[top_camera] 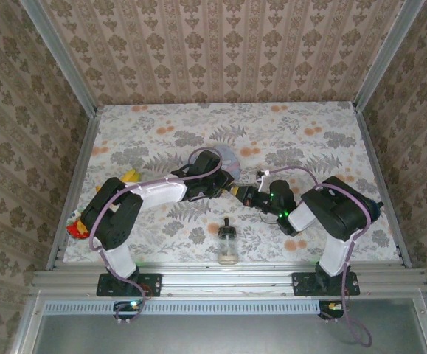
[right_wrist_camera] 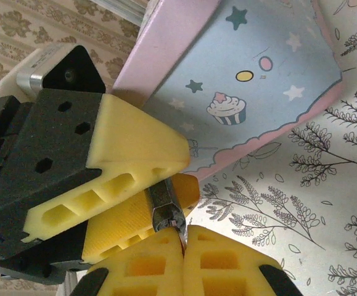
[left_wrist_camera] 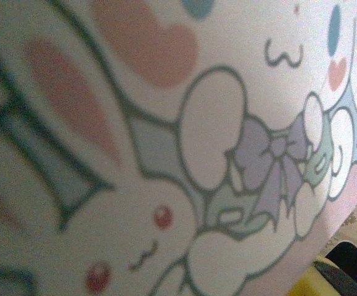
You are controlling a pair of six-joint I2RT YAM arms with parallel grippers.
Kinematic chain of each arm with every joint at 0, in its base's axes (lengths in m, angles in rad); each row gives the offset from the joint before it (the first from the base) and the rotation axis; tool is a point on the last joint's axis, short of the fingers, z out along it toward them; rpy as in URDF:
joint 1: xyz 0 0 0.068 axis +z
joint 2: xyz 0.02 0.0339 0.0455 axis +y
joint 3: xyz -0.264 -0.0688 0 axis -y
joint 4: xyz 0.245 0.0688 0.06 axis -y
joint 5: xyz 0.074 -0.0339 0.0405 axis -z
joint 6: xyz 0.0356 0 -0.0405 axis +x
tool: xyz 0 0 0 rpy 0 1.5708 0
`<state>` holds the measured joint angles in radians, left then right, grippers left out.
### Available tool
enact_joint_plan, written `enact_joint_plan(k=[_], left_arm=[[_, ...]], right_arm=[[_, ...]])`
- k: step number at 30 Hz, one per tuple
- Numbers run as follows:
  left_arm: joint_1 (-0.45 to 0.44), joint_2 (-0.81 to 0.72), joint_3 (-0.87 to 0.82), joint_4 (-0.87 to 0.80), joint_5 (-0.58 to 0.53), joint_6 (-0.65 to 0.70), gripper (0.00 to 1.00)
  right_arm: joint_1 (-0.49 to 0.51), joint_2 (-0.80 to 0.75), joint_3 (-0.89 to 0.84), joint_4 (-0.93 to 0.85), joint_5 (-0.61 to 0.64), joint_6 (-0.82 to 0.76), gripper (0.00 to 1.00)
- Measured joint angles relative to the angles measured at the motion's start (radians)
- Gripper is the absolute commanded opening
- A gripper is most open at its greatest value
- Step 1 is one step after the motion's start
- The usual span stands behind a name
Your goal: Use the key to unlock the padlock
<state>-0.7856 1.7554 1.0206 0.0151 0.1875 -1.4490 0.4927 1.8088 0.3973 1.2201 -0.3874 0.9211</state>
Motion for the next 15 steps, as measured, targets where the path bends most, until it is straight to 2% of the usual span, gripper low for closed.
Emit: enact_joint_plan(k=[8, 15], left_arm=[[0.0, 0.0, 0.0, 0.0, 0.006, -0.004, 0.15], [0.0, 0.0, 0.001, 0.001, -0.001, -0.01, 0.15]], right_arm=[[-0.006, -0.086, 0.038, -0.196, -0.017, -0.171, 0.0], [-0.006, -0.123, 0.08, -0.335, -0.017, -0.235, 0.0]])
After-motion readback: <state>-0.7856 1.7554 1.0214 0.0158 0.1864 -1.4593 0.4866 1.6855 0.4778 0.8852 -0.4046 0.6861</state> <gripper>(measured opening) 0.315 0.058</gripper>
